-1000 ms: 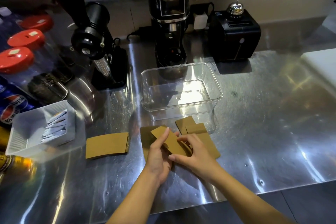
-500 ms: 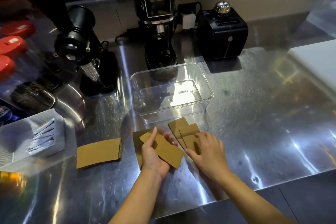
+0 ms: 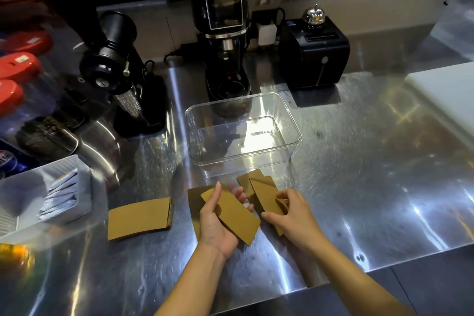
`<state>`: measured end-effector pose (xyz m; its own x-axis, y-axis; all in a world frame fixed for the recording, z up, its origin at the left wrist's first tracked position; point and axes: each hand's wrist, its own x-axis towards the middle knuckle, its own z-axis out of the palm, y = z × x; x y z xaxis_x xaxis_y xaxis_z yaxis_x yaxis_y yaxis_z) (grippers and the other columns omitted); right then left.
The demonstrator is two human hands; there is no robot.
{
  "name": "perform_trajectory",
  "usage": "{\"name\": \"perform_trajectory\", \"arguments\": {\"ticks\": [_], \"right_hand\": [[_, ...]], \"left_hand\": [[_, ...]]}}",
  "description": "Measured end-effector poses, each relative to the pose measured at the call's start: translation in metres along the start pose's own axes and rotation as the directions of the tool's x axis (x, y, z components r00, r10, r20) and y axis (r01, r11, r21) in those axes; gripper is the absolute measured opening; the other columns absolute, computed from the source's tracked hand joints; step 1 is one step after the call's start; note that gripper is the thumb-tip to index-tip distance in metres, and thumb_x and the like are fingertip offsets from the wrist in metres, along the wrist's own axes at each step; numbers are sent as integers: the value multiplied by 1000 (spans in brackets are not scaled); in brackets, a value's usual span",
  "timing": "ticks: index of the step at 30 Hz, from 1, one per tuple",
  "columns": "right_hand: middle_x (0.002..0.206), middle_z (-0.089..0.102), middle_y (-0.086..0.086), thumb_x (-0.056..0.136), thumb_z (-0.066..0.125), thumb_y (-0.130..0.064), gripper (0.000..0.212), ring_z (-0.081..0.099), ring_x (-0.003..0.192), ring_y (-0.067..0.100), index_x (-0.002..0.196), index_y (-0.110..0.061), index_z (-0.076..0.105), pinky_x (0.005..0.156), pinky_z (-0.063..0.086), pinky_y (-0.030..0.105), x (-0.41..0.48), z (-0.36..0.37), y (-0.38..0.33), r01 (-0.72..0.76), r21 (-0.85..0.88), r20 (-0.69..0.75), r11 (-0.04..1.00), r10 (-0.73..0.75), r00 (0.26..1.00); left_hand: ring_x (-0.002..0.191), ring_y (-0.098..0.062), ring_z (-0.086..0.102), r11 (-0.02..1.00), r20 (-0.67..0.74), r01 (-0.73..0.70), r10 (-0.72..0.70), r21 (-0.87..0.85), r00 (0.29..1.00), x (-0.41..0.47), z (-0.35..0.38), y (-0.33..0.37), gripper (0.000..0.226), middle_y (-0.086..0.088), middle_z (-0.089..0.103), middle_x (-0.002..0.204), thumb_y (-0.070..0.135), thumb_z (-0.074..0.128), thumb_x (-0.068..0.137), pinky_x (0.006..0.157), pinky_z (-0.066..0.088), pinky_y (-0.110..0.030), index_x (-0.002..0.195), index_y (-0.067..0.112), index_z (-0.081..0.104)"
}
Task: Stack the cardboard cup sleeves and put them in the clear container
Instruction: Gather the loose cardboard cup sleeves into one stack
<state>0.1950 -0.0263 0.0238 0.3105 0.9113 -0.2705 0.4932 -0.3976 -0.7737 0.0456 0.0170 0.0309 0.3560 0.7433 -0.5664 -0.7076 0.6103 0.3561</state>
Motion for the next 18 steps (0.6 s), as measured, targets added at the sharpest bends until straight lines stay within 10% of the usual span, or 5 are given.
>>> {"name": "perform_trajectory", "arguments": {"ticks": [4, 12, 18], "right_hand": [[109, 46, -5, 71, 72, -34, 43, 47, 106, 16, 105, -25, 48, 93, 43, 36, -4, 5, -15, 79, 43, 30, 996, -80, 996], [115, 48, -2, 70, 74, -30, 44, 44, 111, 14, 111, -23, 57, 94, 35, 25, -12, 18, -33, 281, 11, 193, 960, -278, 941], [118, 48, -5, 73, 73, -33, 41, 42, 111, 10, 112, -23, 62, 99, 31, 24, -14, 18, -33, 371, -38, 211, 928, -355, 911]], "left_hand": [[110, -32, 60, 998, 139, 68, -67, -3, 988, -5, 1, 0, 61, -18, 65, 114, 46, 62, 75, 90, 50, -45, 118, 3, 58], [91, -30, 69, 998, 88, 68, -68, -5, 994, -5, -1, -3, 41, -15, 73, 94, 35, 66, 70, 80, 56, -42, 92, 1, 72], [98, -27, 61, 998, 48, 63, -62, -22, 997, -4, -4, -2, 50, -11, 65, 101, 23, 65, 70, 99, 43, -42, 115, 2, 59]]}}
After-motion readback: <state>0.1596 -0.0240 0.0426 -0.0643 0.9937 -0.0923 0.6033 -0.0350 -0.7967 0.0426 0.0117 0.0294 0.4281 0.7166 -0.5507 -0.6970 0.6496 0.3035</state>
